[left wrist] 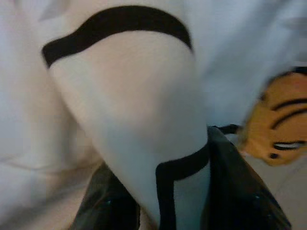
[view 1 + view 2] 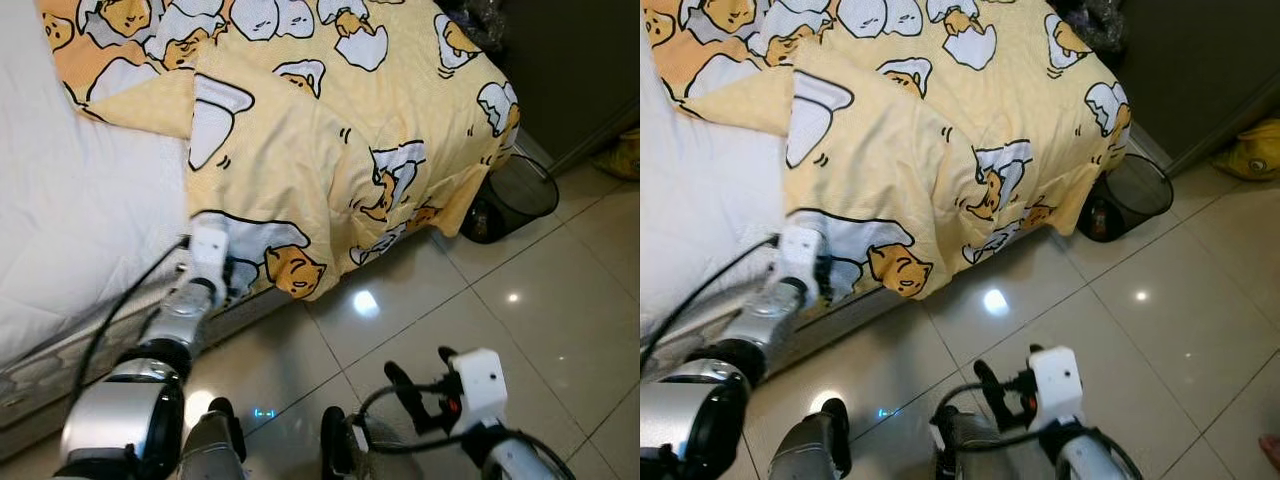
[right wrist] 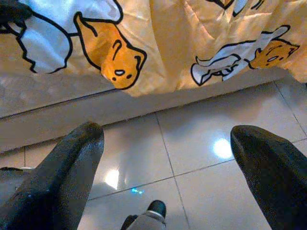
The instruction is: Clean up the room
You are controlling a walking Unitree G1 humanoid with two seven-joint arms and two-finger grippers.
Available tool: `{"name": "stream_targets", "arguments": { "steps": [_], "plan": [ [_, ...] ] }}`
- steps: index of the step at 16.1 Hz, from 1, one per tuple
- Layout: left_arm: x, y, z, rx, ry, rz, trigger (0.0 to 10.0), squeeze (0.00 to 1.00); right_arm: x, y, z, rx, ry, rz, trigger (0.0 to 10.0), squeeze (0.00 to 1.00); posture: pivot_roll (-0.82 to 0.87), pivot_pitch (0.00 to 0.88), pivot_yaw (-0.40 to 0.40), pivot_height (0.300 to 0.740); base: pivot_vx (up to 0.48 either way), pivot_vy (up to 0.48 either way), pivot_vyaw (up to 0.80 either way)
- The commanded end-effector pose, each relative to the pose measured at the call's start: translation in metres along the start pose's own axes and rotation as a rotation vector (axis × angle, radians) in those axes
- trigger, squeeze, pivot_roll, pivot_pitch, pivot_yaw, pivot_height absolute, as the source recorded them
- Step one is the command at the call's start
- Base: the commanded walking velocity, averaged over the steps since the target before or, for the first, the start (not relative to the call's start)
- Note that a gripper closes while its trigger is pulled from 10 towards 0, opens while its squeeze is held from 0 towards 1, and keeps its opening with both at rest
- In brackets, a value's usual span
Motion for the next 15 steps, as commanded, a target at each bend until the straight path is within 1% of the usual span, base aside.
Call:
{"name": "stream_targets", "arguments": {
  "steps": [1, 4, 6, 8, 9, 10, 12, 13, 14, 15],
  "plan": [
    [-0.007, -0.01, 0.001, -0.039, 0.017, 0.004, 0.0, 0.0, -0.006, -0.009, 0.004, -0.035, 0.02, -0.007, 10.0, 0.0, -0.22, 0.206, -0.132, 0.74, 0.0, 0.0, 0.0],
    [-0.004, -0.007, 0.001, -0.01, 0.012, 0.006, 0.0, 0.0, -0.004, -0.008, -0.004, -0.023, 0.011, -0.003, 10.0, 0.0, -0.22, 0.194, -0.131, 0.74, 0.0, 0.0, 0.0],
    [-0.004, -0.005, 0.0, 0.0, 0.014, 0.016, 0.0, 0.0, -0.003, -0.008, -0.006, -0.02, 0.008, -0.001, 10.0, 0.0, -0.22, 0.193, -0.13, 0.74, 0.0, 0.0, 0.0],
    [-0.004, -0.004, 0.001, -0.005, 0.02, -0.001, 0.0, 0.0, -0.004, -0.01, -0.008, -0.02, 0.01, 0.002, 10.0, 0.0, -0.21, 0.178, -0.125, 0.74, 0.0, 0.0, 0.0],
    [-0.008, -0.003, 0.001, -0.001, 0.036, -0.048, 4.5, 0.0, -0.005, -0.01, -0.01, -0.017, 0.01, 0.004, 10.0, 0.0, -0.21, 0.165, -0.119, 0.74, 0.0, 0.0, 0.0],
    [-0.012, -0.004, 0.002, -0.008, 0.054, -0.091, 10.0, 0.0, -0.004, -0.009, -0.014, -0.014, 0.008, 0.005, 10.0, 0.0, -0.21, 0.15, -0.111, 0.74, 0.0, 0.0, 0.0],
    [-0.015, -0.008, 0.005, -0.071, 0.003, -0.084, 10.0, 0.0, 0.0, -0.008, -0.024, -0.005, -0.011, 0.003, 10.0, 0.0, -0.19, 0.12, -0.091, 0.74, 0.0, 0.0, 0.0],
    [-0.018, -0.013, 0.008, -0.121, -0.02, -0.133, 10.0, 0.0, 0.0, -0.006, -0.027, 0.005, -0.011, -0.001, 10.0, 0.0, -0.18, 0.112, -0.084, 0.74, 0.0, 0.0, 0.0],
    [-0.028, -0.024, 0.013, -0.212, -0.03, -0.232, 10.0, 0.0, -0.003, -0.005, -0.028, 0.019, 0.002, -0.003, 10.0, 0.0, -0.18, 0.106, -0.079, 0.74, 0.0, 0.0, 0.0],
    [-0.037, -0.032, 0.017, -0.274, -0.026, -0.293, 10.0, 0.0, -0.006, -0.006, -0.029, 0.021, 0.013, -0.002, 10.0, 0.0, -0.17, 0.103, -0.075, 0.74, 0.0, 0.0, 0.0]
  ]
}}
Point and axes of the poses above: a point about 5 cm out from each wrist's last joint towards the gripper, its own z axis pointing back from the gripper into the wrist, its own x axis along the axis of the wrist's last joint, y = z × x, the point moved 3 cm from there along -z, pointing out of the wrist towards the gripper, and after that the axes turned 15 degrees about -z, right-handed, at the moved point
